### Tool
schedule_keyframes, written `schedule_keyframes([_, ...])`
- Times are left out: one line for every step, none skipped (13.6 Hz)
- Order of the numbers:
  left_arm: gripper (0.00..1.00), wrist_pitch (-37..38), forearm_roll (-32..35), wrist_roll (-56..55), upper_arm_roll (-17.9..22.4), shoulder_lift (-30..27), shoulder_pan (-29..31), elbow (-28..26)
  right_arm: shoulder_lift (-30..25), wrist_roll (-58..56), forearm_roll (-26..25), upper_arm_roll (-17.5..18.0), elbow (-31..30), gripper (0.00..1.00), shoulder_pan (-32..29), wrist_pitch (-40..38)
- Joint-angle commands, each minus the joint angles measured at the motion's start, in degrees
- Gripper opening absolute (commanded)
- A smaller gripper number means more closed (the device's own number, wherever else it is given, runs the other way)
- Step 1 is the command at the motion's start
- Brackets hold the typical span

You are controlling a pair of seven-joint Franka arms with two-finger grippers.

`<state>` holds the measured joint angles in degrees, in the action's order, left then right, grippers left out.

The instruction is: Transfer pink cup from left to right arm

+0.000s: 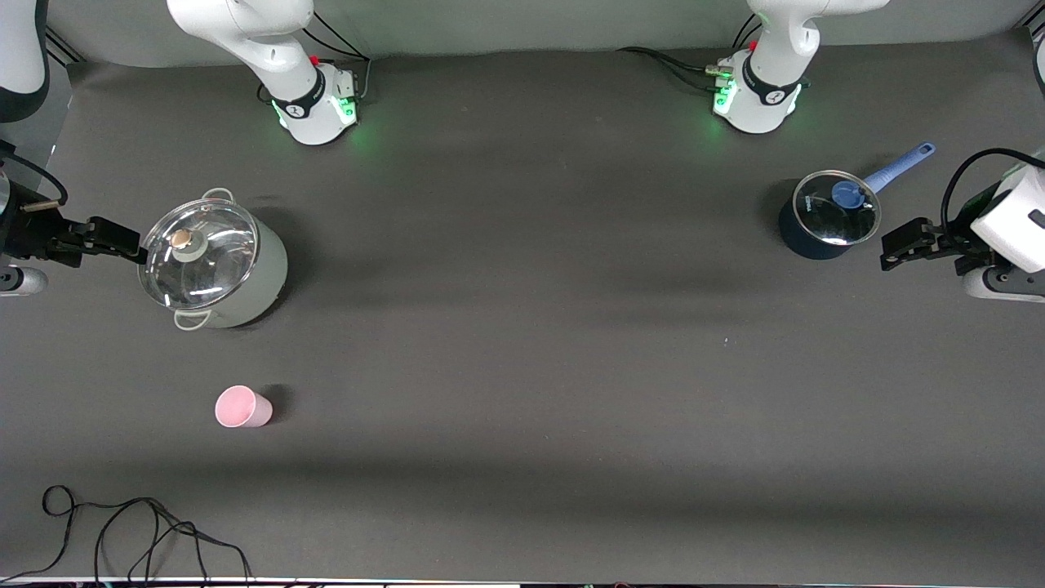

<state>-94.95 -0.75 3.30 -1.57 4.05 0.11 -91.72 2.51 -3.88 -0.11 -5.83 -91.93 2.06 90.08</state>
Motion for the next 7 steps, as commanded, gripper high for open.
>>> schedule_keyframes([1.00, 1.26, -0.48, -0.58, 0.34, 1.05, -0.64, 1.98, -0.31, 0.11, 0.81, -0.85, 1.49, 1.00, 0.93, -1.13])
schedule_keyframes([1.00, 1.35, -0.48, -0.58, 0.43, 1.05, -0.55, 1.90, -0.31, 0.02, 0.81, -0.85, 1.49, 1.00, 0.93, -1.13])
schedule_keyframes([1.00, 1.35, -0.48, -0.58, 0.43, 1.05, -0.55, 1.89, -0.31, 0.02, 0.81, -0.85, 1.49, 1.00, 0.93, -1.13])
schedule_keyframes([1.00, 1.35, -0.48, -0.58, 0.43, 1.05, -0.55, 1.89, -0.31, 0.02, 0.81, -0.85, 1.49, 1.00, 0.93, -1.13])
schedule_keyframes([1.00, 1.87, -0.48, -0.58, 0.43, 1.05, -0.55, 1.89, -0.31, 0.02, 0.81, -0.85, 1.49, 1.00, 0.93, -1.13])
schedule_keyframes([1.00, 3.00, -0.48, -0.40, 0.43, 1.05, -0.55, 1.89, -0.31, 0.02, 0.81, -0.94, 1.49, 1.00, 0.93, -1.13])
schedule_keyframes([1.00, 3.19, -0.40, -0.58, 0.43, 1.05, -0.55, 1.98, -0.23, 0.02, 0.81, -0.85, 1.49, 1.00, 0.93, -1.13])
